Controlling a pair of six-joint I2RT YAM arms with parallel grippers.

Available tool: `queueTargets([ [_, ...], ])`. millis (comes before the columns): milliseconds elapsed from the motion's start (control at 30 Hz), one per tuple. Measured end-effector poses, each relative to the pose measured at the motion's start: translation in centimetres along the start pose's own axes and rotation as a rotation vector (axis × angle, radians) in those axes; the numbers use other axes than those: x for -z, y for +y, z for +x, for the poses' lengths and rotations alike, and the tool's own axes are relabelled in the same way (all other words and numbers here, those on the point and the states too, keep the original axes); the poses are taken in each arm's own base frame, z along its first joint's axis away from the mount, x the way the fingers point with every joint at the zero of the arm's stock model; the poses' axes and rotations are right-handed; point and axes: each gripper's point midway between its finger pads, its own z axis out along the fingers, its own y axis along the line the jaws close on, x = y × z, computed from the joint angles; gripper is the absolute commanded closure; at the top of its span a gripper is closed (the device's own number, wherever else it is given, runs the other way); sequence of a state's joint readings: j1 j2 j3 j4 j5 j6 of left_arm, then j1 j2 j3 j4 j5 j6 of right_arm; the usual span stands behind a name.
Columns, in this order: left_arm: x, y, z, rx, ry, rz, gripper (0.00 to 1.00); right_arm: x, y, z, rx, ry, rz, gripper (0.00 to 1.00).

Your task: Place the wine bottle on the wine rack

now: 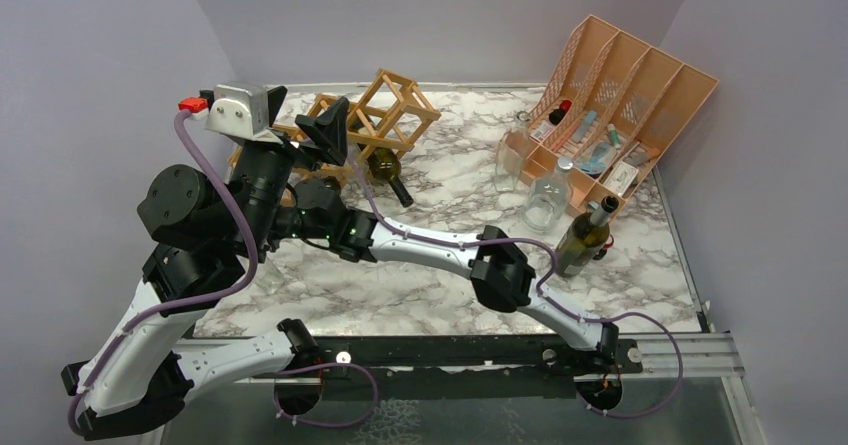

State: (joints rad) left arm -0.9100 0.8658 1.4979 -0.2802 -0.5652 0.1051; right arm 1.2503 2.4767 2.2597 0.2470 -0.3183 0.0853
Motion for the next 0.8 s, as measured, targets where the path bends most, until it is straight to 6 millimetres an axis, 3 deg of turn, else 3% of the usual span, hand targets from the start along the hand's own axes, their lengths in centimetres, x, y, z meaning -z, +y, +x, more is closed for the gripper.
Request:
queueTargets([
  [233,0.1,0.0,0.1,0.002,0.004,0.000,0.08,-0.9,-0.7,0.8,-0.001,-0.016,0.040,0.64],
  [400,0.1,0.0,0.1,0.005,0.005,0.000,0.08,-0.7,-1.0,0.6,0.015,-0.044,0.065,0.71],
  [567,0.2,0.0,0.1,0.009,0.004,0.000,0.08,0.8,-0.9,0.4,0.038,-0.038,0.101,0.85],
  [800,0.2,0.1,0.1,0.013,0.005,0.000,0.08,3.5,-0.4,0.1,0.057,-0.020,0.134,0.93],
])
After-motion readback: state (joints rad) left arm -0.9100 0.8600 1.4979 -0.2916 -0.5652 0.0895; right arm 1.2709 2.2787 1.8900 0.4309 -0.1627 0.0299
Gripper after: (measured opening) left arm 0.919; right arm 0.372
